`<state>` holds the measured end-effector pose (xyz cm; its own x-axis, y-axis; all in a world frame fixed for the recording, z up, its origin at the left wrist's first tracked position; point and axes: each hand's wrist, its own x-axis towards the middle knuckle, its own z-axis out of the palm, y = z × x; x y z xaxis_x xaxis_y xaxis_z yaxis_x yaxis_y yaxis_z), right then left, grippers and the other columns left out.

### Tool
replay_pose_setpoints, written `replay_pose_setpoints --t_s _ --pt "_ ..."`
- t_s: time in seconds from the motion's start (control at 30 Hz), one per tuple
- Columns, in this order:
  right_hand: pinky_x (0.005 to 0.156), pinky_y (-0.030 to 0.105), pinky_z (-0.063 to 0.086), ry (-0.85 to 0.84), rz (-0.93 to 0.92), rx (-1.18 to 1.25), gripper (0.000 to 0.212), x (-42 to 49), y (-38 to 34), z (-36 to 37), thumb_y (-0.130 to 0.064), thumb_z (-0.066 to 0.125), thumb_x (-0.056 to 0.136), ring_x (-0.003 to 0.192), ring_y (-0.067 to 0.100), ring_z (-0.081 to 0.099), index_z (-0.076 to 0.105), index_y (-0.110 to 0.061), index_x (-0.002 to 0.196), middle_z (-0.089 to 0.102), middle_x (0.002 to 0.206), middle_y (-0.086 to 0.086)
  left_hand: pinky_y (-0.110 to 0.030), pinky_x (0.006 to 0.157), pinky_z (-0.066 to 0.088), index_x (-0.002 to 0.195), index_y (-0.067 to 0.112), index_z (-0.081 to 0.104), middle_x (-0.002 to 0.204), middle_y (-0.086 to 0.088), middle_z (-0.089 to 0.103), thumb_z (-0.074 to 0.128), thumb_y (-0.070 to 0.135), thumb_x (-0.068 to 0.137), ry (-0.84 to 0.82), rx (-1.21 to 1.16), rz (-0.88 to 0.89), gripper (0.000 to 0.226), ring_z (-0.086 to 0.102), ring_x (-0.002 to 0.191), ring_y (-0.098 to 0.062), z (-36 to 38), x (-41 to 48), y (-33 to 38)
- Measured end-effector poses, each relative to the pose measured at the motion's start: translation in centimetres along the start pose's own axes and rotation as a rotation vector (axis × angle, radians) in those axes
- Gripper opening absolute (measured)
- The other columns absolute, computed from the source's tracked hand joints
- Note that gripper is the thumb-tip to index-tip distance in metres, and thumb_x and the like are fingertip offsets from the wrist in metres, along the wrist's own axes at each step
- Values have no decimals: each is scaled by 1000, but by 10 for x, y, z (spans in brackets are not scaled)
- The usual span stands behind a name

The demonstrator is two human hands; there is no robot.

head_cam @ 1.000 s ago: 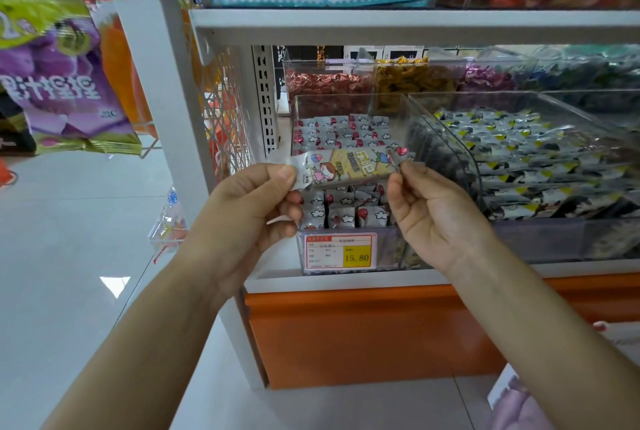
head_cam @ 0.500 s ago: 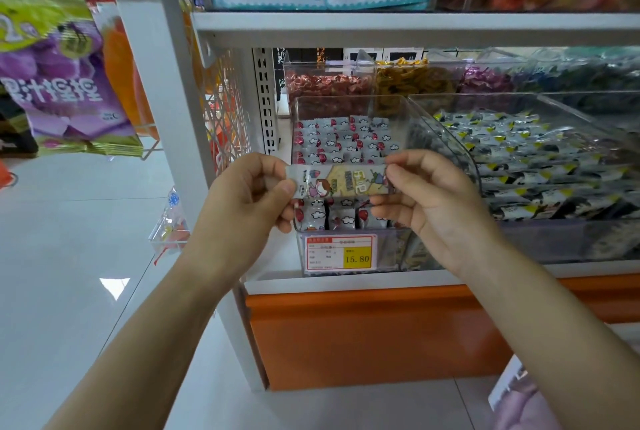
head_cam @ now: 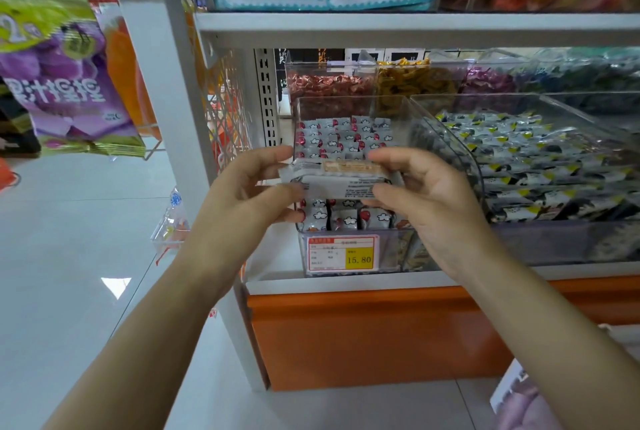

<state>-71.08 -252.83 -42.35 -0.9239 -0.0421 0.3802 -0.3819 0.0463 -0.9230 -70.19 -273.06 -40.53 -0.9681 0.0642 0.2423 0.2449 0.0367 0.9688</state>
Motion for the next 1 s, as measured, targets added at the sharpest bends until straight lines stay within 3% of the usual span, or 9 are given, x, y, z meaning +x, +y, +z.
replay_pose_setpoints --t_s 0.07,0.2,0.3,0.4,0.5,0.57,0.7,0.83,1.0 --pt "88 39 53 -8 -4 -50 30 -1 -1 1 -12 70 78 102 12 65 69 -30 101 69 105 -7 -21 71 56 116 25 61 108 0 66 62 12 86 -13 118 62 32 69 81 -11 1 -1 0" --pt "86 44 55 23 -30 -86 20 -3 -3 1 -16 72 79 94 14 67 70 -25 97 71 98 -6 -22 75 56 114 23 63 101 -2 69 65 17 82 0 213 111 33 68 79 -12 0 -3 4" --pt "72 35 59 40 -61 -51 13 -3 -6 1 -13 69 81 83 13 68 71 -22 90 71 88 -4 -14 64 50 109 28 63 93 2 64 68 20 78 -20 313 175 32 63 78 -16 -1 -3 7" --pt "60 19 51 72 -107 -94 13 -3 -6 2 -12 67 84 69 5 63 69 -23 77 68 75 -5 -18 66 50 99 37 64 92 7 61 70 23 77 -61 392 202 27 57 79 -7 -1 -4 7" --pt "58 12 43 84 -116 -166 20 -4 -5 5 -14 65 86 61 -2 55 65 -22 68 60 61 -14 -25 68 52 94 30 71 89 -1 68 69 25 74 -90 277 131 20 59 78 -11 -1 -4 7" --pt "56 9 39 73 -113 -169 21 -4 -5 5 -12 64 86 56 -4 52 63 -20 66 56 56 -17 -22 63 52 90 24 73 81 -1 71 67 28 70 -110 180 82 21 61 70 -8 -3 -3 8" --pt "53 6 38 36 -104 -164 22 -4 -6 6 -10 63 87 54 -5 51 62 -18 66 55 54 -18 -21 58 53 81 28 74 71 4 69 63 24 76 -133 229 106 12 59 63 -5 -9 0 6" --pt "51 8 40 13 -77 -148 24 -5 -7 7 -11 63 87 54 -5 54 63 -19 64 58 55 -14 -20 56 53 81 22 73 64 6 66 59 33 72 -137 250 124 20 57 57 -8 -12 1 5" --pt "52 13 44 42 -41 -140 23 -4 -6 7 -14 65 85 58 0 58 64 -18 63 61 59 -10 -17 54 50 90 29 70 72 9 66 55 38 83 -108 285 80 19 56 61 -2 -6 1 2"
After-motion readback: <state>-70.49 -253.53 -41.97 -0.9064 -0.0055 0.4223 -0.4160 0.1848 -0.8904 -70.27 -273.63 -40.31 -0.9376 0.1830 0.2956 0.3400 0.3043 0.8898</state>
